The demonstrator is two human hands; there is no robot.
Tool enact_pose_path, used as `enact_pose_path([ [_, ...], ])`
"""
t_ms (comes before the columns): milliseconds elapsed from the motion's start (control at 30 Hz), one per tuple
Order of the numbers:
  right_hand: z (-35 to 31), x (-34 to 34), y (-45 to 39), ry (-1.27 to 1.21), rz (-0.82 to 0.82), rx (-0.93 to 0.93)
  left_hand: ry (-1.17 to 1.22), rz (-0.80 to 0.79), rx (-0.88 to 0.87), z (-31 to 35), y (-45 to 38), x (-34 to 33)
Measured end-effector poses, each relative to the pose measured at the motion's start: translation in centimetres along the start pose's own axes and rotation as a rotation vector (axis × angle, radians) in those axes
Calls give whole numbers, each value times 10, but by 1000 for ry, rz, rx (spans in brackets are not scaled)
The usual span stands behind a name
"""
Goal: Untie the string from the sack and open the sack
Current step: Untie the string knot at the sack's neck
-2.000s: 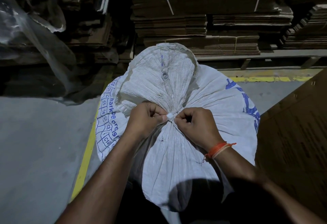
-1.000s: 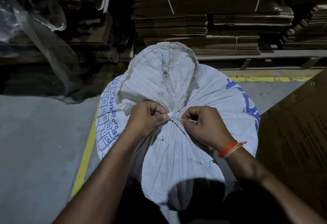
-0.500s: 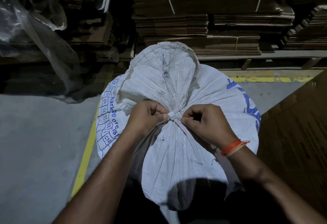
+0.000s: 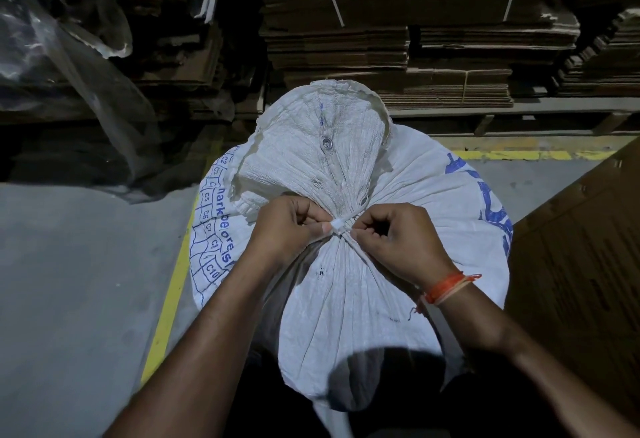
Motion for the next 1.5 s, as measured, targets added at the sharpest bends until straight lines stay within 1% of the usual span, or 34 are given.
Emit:
enact_pose_path([
  [133, 0, -11, -2, -16, 27, -8, 23, -10, 2, -2, 1, 0],
  [300, -1, -3, -1, -93, -35, -17, 47, -11, 6, 2, 3, 0],
  [433, 8, 1, -7, -100, 26, -47, 32, -27, -15, 5, 3, 2],
  [633, 9, -11, -9, -101, 20, -42, 33, -43, -29, 6, 5, 2],
  [867, 4, -10, -8, -97, 32, -56, 60, -35, -28, 5, 4, 2],
  [967, -3, -5, -1, -74, 37, -36, 87, -23, -32, 6, 4, 1],
  [1067, -11, 0, 6, -138, 20, -24, 119, -32, -42, 8, 6, -1],
  [1167, -15, -6, 11, -45, -5, 42, 169, -76, -45, 10, 6, -4],
  [1267, -14, -15, 11, -25, -5, 47, 243, -112, -14, 8, 4, -6],
  [1333, -11, -16, 9, -31, 11, 34, 203, -123, -42, 6, 2, -6],
  [1433, -9, -16, 7, -66, 45, -15, -19, -90, -133, 1, 0, -4],
  [1500, -9, -16, 7, -116, 72, -54, -138, -83, -163, 1, -1, -6],
])
Point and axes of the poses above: each hand's wrist, its own y-axis away from the middle knuckle, its own x-axis out of the back of the hand, z = x × y, the point moved 3 cm from there along -y, towards the middle knuckle, and after that the axes turned 5 degrees about -x, right-handed, at the moved point
